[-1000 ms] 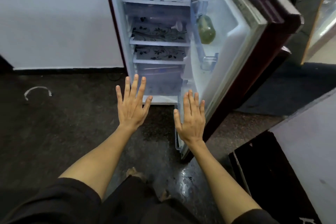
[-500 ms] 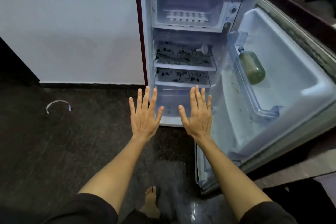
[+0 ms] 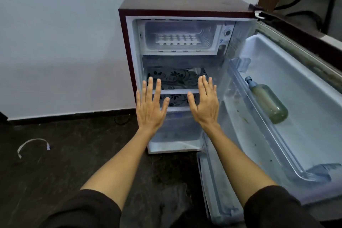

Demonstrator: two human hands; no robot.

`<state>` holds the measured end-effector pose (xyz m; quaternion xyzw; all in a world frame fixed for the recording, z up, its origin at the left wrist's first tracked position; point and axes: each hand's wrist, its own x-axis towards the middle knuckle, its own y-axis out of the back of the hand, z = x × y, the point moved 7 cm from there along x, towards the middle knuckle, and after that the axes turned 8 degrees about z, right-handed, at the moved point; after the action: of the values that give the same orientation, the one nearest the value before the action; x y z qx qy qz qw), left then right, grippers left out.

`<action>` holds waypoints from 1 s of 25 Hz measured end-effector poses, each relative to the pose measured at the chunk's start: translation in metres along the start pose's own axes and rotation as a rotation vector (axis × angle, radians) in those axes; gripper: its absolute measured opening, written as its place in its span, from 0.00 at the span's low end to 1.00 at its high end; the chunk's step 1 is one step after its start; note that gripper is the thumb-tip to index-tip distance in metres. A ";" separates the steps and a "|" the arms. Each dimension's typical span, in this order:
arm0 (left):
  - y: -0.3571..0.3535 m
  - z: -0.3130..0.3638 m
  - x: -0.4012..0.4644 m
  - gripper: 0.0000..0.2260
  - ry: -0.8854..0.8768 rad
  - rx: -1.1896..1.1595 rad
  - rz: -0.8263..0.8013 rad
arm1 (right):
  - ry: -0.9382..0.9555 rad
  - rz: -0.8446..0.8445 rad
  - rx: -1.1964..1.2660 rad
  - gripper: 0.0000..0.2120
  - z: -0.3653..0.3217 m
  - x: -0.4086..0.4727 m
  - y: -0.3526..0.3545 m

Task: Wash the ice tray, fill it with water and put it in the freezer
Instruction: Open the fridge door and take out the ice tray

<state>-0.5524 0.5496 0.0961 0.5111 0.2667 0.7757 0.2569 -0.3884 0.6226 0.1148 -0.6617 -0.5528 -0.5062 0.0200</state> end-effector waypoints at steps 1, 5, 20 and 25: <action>-0.009 -0.002 0.015 0.28 0.004 -0.017 -0.010 | -0.017 0.002 0.009 0.28 0.006 0.016 -0.008; -0.049 -0.009 0.071 0.28 0.054 -0.054 -0.018 | -0.091 0.013 0.044 0.28 0.036 0.076 -0.043; -0.183 -0.072 0.215 0.33 0.267 -0.228 -0.104 | -0.218 -0.103 0.081 0.31 0.116 0.220 -0.185; -0.221 -0.091 0.259 0.36 0.309 -0.285 -0.077 | -0.192 -0.143 0.098 0.36 0.141 0.253 -0.213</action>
<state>-0.6988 0.8701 0.0860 0.3339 0.2098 0.8644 0.3120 -0.4882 0.9679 0.1074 -0.6643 -0.6219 -0.4130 -0.0371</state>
